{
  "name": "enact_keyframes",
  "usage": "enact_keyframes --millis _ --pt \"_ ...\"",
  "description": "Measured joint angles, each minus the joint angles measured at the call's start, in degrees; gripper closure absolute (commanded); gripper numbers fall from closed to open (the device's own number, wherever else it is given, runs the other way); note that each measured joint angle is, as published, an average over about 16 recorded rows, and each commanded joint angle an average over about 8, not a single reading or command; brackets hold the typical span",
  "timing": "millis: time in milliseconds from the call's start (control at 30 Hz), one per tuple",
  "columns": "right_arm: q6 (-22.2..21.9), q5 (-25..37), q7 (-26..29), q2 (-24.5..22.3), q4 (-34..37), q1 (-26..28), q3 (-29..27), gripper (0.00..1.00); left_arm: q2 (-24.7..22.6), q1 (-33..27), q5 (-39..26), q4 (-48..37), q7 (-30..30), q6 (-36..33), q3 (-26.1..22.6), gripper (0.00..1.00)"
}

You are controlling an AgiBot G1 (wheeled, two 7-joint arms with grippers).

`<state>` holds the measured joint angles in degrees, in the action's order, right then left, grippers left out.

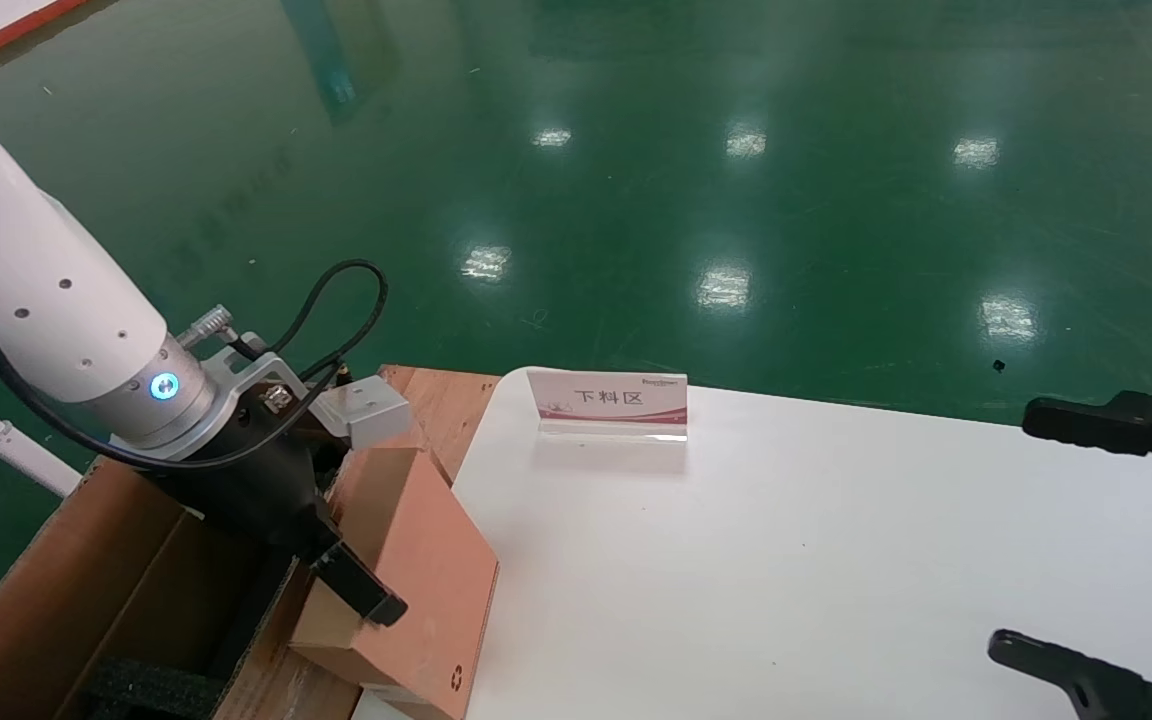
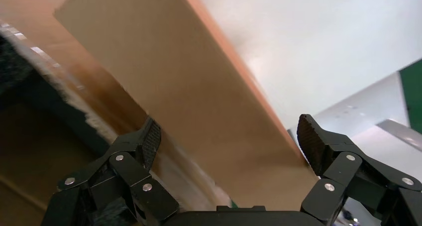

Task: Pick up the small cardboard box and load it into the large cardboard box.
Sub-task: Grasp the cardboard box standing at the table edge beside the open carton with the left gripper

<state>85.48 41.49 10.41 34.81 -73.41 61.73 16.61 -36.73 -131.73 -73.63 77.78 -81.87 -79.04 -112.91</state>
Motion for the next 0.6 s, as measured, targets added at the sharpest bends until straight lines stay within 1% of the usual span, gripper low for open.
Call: enact_keyframes --millis 233,467,500,600 --pt "0.0 0.0 0.0 0.0 0.0 0.0 0.0 0.00 -0.2 0.5 -2.3 0.1 -0.1 2.1 -0.3 0.00" --pt "0.0 0.0 0.0 0.0 0.0 0.0 0.0 0.00 -0.2 0.9 -2.7 0.3 0.3 3.4 -0.2 0.00" --pt "0.0 0.0 0.0 0.0 0.0 0.0 0.0 0.00 -0.2 0.9 -2.7 0.3 0.3 3.5 -0.2 0.02" --pt "0.0 0.0 0.0 0.0 0.0 0.0 0.1 0.00 -0.2 1.0 -2.6 0.3 0.4 3.6 -0.2 0.40"
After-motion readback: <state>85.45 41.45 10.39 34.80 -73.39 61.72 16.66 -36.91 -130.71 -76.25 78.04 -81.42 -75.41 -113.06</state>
